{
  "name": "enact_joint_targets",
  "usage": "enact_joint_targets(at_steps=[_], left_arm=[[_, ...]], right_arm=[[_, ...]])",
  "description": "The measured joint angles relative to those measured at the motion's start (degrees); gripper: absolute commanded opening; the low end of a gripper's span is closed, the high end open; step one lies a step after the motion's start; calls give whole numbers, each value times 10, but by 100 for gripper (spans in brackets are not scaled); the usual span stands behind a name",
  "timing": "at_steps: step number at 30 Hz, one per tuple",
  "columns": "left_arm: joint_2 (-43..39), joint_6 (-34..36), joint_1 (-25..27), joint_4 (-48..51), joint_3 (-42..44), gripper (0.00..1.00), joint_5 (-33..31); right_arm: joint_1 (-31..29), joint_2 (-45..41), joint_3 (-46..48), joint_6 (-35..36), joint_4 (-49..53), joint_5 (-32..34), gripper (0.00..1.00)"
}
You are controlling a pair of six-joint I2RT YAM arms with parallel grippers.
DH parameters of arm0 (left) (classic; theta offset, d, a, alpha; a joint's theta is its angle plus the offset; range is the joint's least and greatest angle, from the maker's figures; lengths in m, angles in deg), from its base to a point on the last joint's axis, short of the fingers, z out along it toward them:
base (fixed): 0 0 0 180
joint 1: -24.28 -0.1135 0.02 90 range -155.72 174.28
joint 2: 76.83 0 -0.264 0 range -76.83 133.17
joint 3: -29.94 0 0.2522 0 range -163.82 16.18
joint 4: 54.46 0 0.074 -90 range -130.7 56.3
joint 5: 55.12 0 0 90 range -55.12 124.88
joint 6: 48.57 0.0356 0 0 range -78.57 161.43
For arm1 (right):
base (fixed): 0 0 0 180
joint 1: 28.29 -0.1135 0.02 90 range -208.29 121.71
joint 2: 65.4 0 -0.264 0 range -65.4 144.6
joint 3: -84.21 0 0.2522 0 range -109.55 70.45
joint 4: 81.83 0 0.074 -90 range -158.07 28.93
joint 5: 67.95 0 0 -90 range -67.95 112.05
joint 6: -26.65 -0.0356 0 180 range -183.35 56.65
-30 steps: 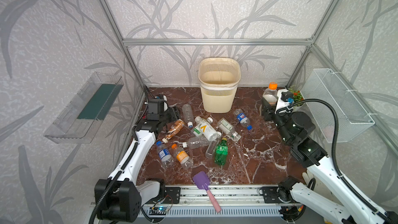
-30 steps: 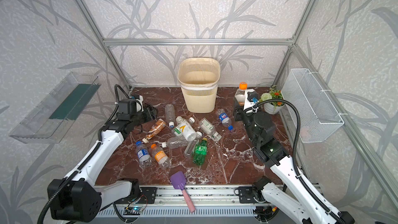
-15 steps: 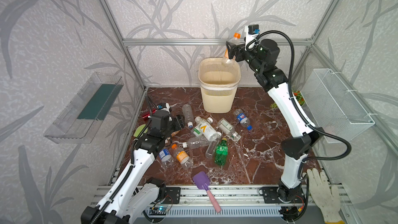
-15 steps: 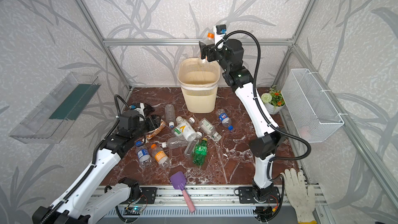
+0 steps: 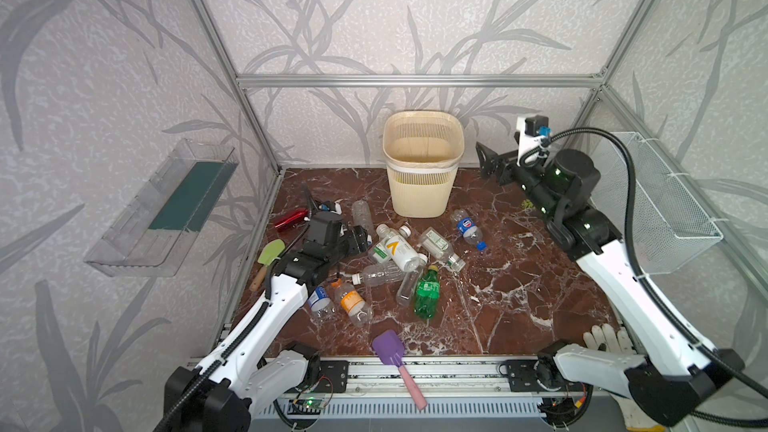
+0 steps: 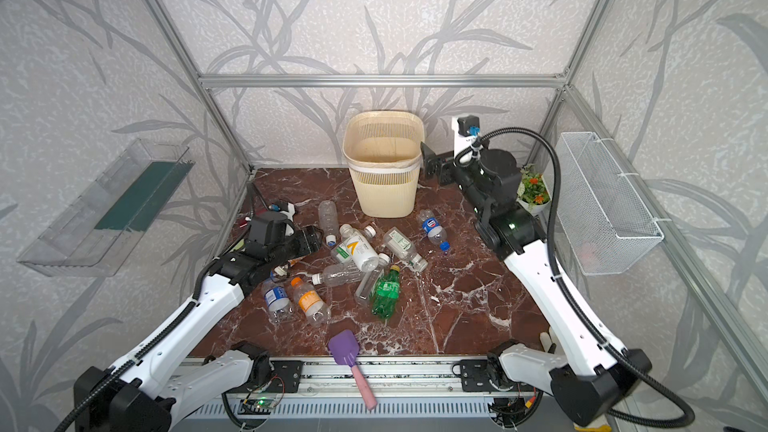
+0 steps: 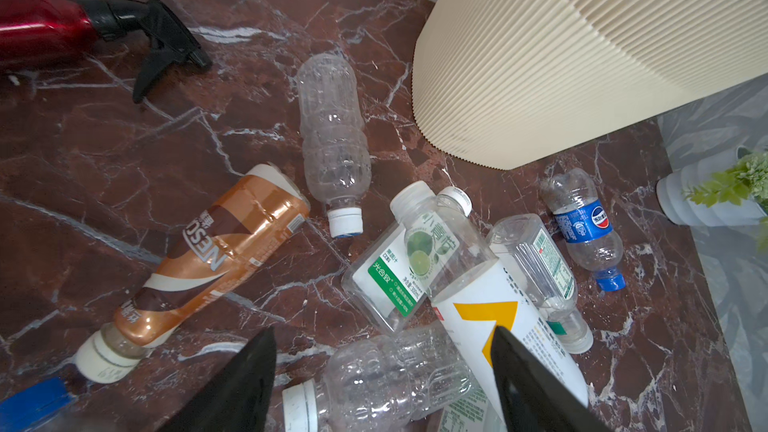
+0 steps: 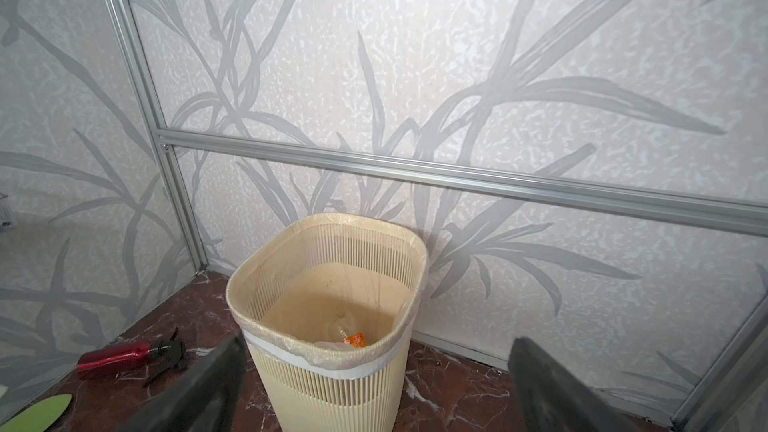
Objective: Throw the plastic bottles in the bin
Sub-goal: 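Grasp the clear lime-labelled bottle with the left gripper while the right arm returns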
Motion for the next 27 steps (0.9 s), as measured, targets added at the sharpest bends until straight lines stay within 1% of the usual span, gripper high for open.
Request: enact_joint_targets(at_steps=[3, 5, 8, 10, 14, 19, 23, 27], left_arm=[[33, -55, 30, 0, -17, 87, -3], [59, -99, 54, 1, -29, 92, -4], [92, -156, 84, 1, -47, 96, 2], [112, -189, 95, 0, -64, 96, 13], [150, -236, 101, 2, -99, 97, 36], [190, -285, 106, 2, -113, 97, 60], [230, -315, 116, 8, -117, 98, 82], [254, -330, 121, 24, -133, 98, 94]], right_arm=[[3, -11, 89, -16, 0, 0, 100], [4, 12, 137, -29, 14, -3, 100], [4, 42, 188, -42, 45, -12, 100], [4, 52, 195, -50, 63, -19, 99], [4, 61, 190, -59, 57, -36, 98], [5, 74, 190, -68, 46, -45, 98], [12, 75, 191, -76, 34, -53, 98], [19, 74, 201, -85, 19, -61, 98]])
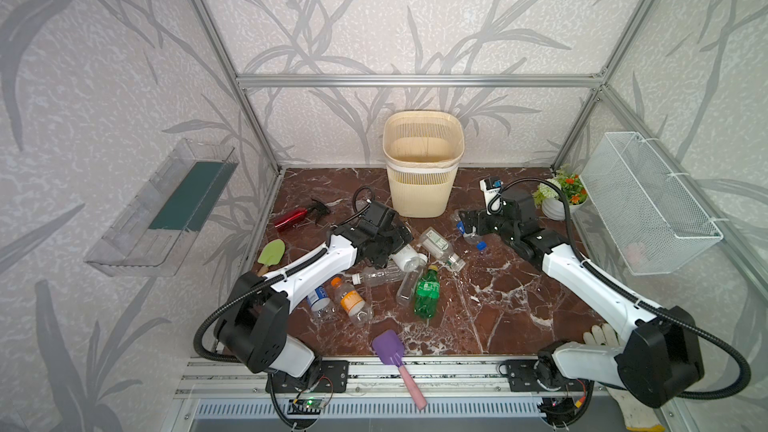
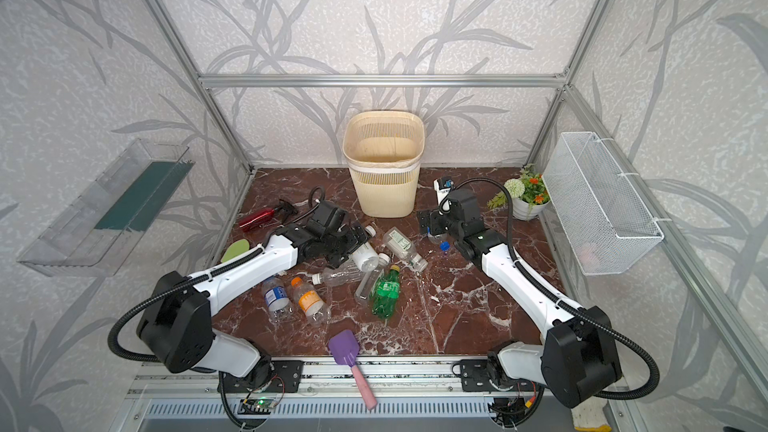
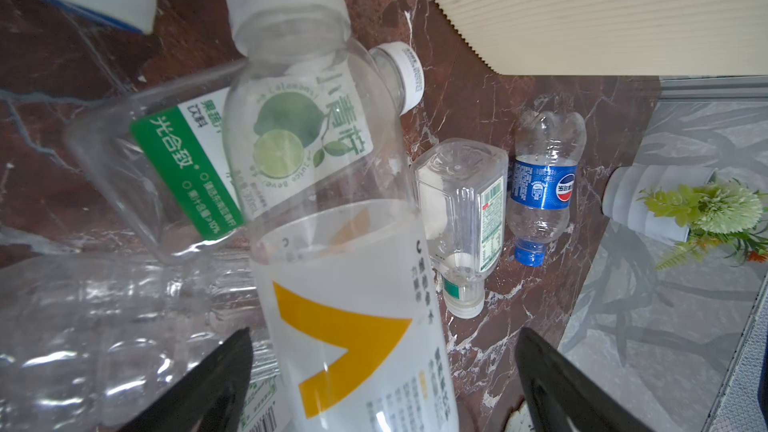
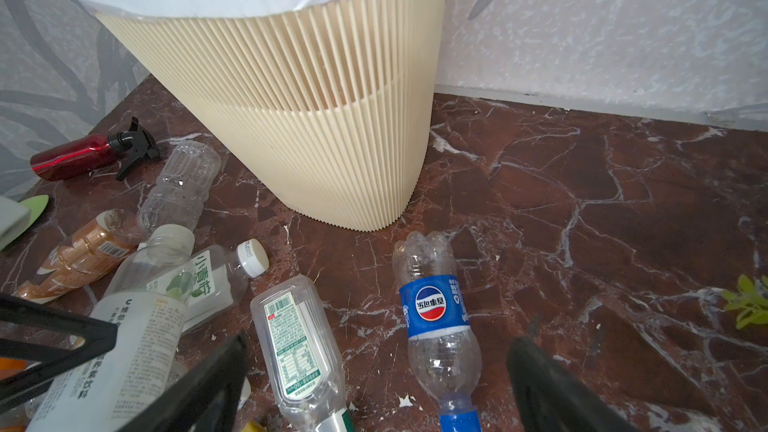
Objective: Throw the plastic bottles in the bin
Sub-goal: 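Grasp the clear lime-labelled bottle with the left gripper while the right arm returns, then carry the lime-labelled bottle with the left gripper over the bin and release it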
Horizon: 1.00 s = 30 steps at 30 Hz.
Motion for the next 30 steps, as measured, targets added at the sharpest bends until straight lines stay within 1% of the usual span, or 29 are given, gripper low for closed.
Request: enact_joint_targets(at_steps=[8, 15, 23, 27, 30], left_arm=[[49, -6, 1, 15, -27, 97, 5], [93, 15, 1, 35, -45, 84, 4], [96, 45, 1, 45, -48, 66, -12], [94, 59, 1, 47, -48, 62, -24], [82, 75, 1, 47, -47, 61, -37]], right_arm=[[17, -4, 46, -20, -14, -16, 97], [39, -23, 52, -31, -20, -30, 96], [46, -30, 61, -43, -30, -33, 94], [46, -30, 61, -47, -30, -33, 93], [46, -30, 61, -47, -29, -33, 92]])
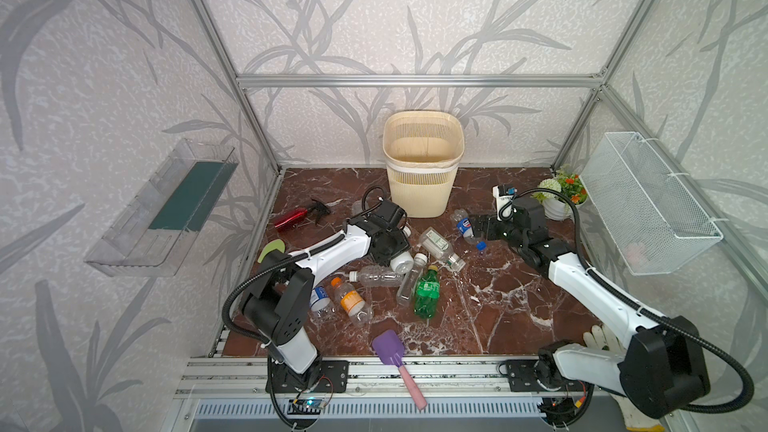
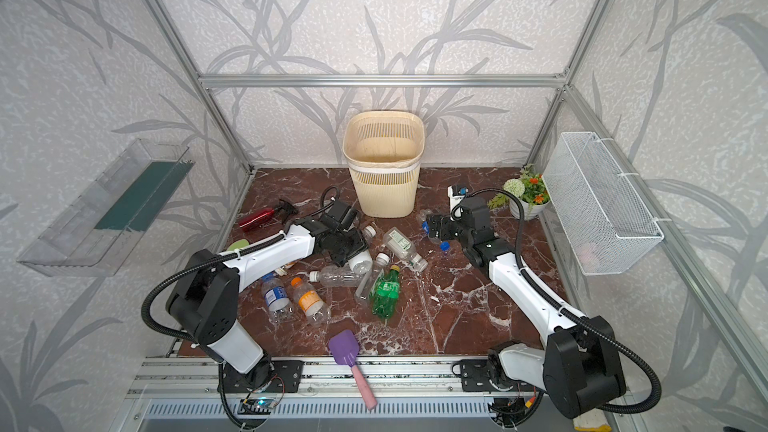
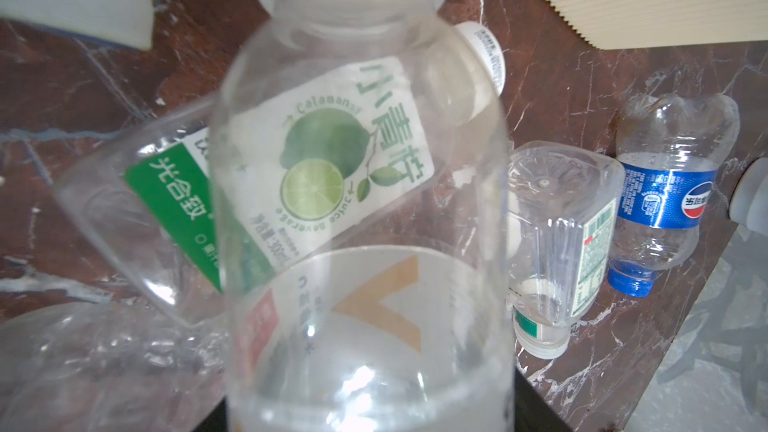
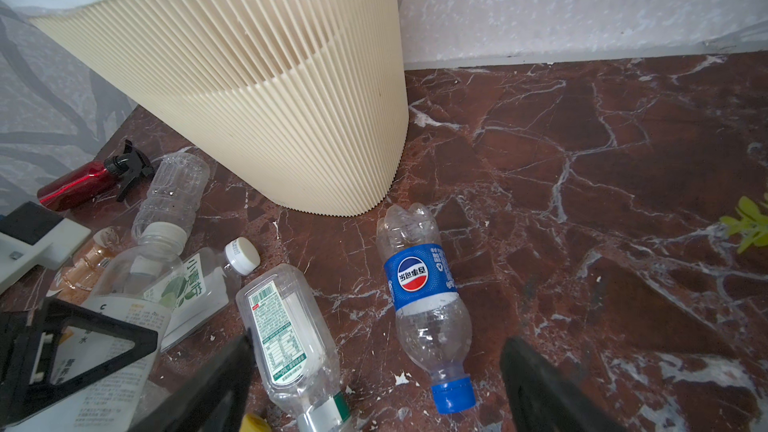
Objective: Throw the plastic bottles in the bin
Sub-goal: 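Carry the lime-labelled bottle with the left gripper over the bin and release it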
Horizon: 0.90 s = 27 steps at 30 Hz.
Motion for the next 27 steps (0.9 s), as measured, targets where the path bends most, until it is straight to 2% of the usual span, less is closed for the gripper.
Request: enact_joint_targets(at_steps=[6, 12, 16, 23, 27], left_arm=[[-78, 51, 0, -13, 17, 61, -49], [-218, 114, 0, -36, 73, 61, -132], [-341, 168, 0, -70, 137, 61, -202], [-537, 301, 0, -178, 214, 61, -297], [-578, 401, 0, -281, 206, 61, -308]], right_arm=[[0, 0, -2, -2, 5, 0, 91], [0, 19, -13, -9, 16, -3, 89], [-5, 38, -14, -13, 20, -9, 89], [-44, 88, -49, -10, 46, -8, 87], [-65, 97, -71, -5, 60, 3, 87]])
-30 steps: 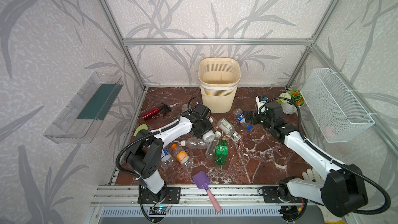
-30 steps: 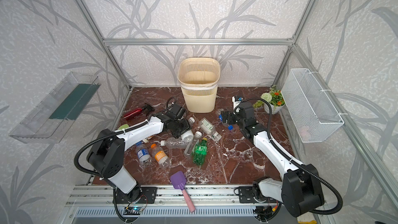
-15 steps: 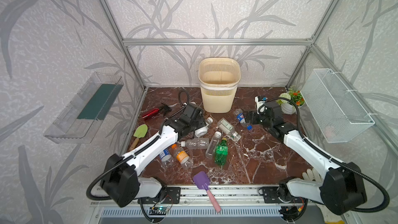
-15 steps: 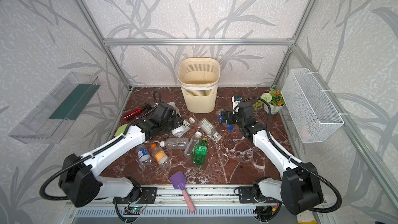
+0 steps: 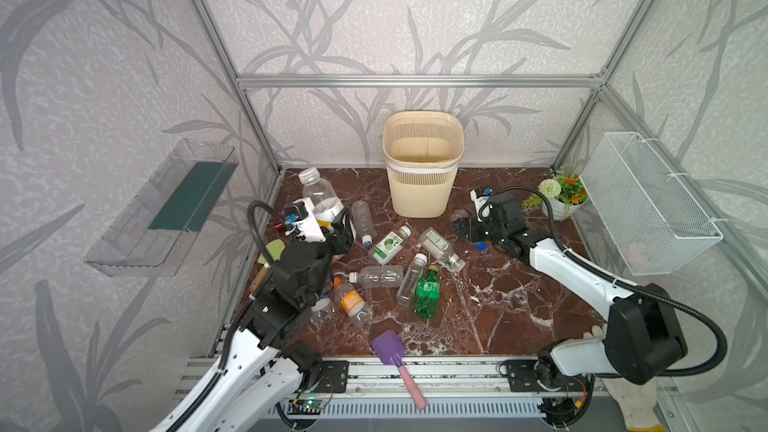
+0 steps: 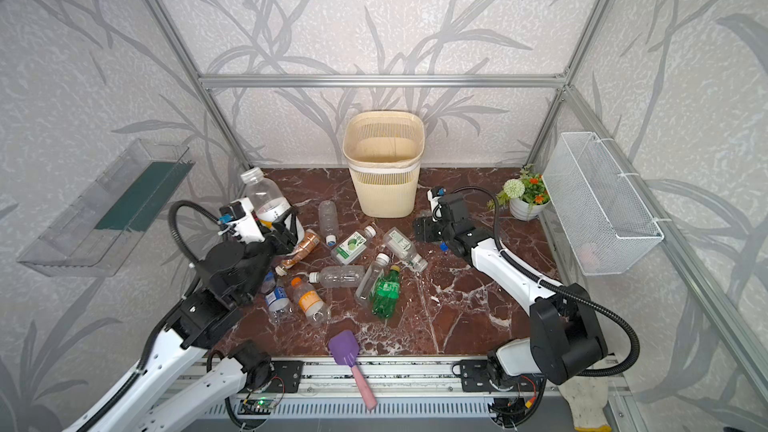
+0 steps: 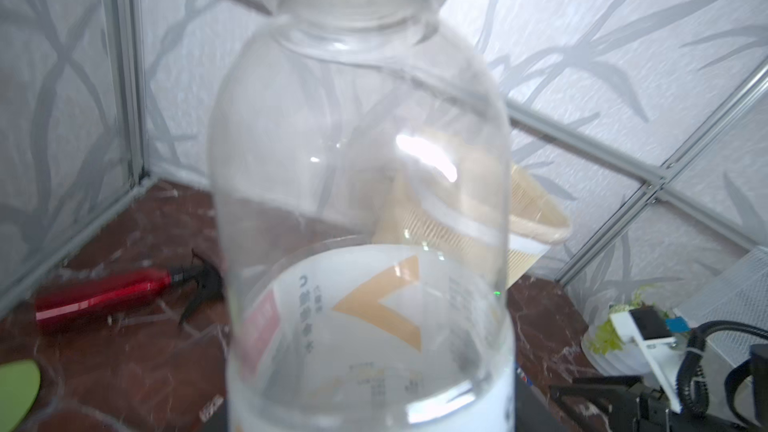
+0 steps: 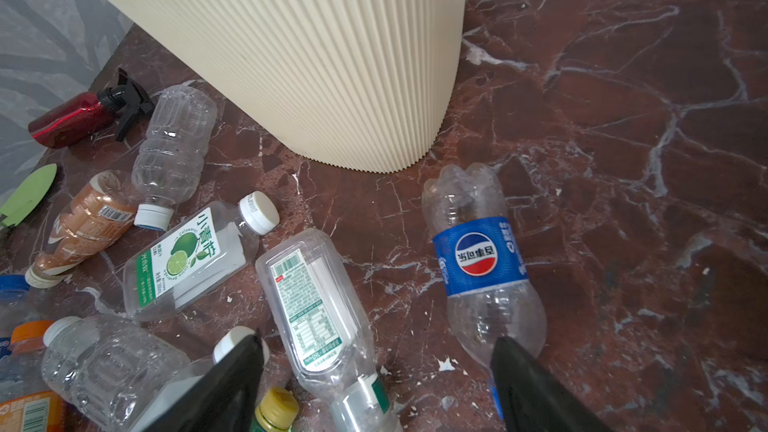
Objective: Throw the plastic bottles in the bin
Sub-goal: 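Carry the lime-labelled bottle with the left gripper over the bin and release it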
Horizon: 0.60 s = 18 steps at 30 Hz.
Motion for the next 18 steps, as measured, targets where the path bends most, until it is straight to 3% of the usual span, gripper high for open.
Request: enact_joint_targets(at_steps=[3, 7, 10, 12, 15, 16, 18], left_arm=[[60, 69, -1, -54, -80, 60, 15], [261, 105, -7, -93, -314, 67, 41], [482, 98, -14, -13, -612, 83, 88], [637, 92, -15, 99, -827, 99, 116], [866, 93, -17, 295, -1131, 99, 138], [890, 94, -17, 327, -1141, 99, 142], [867, 97, -17, 376, -1049, 99, 144]], right_arm=[[-6, -2, -3, 1, 1, 6, 87], [-13, -5, -2, -4, 0, 14, 87], [-19, -12, 2, -11, -1, 15, 86], [-26, -19, 8, -15, -3, 15, 87], [-33, -38, 30, -19, -7, 17, 87], [-35, -44, 38, -20, -7, 18, 87], [-35, -54, 51, -20, -7, 19, 88]])
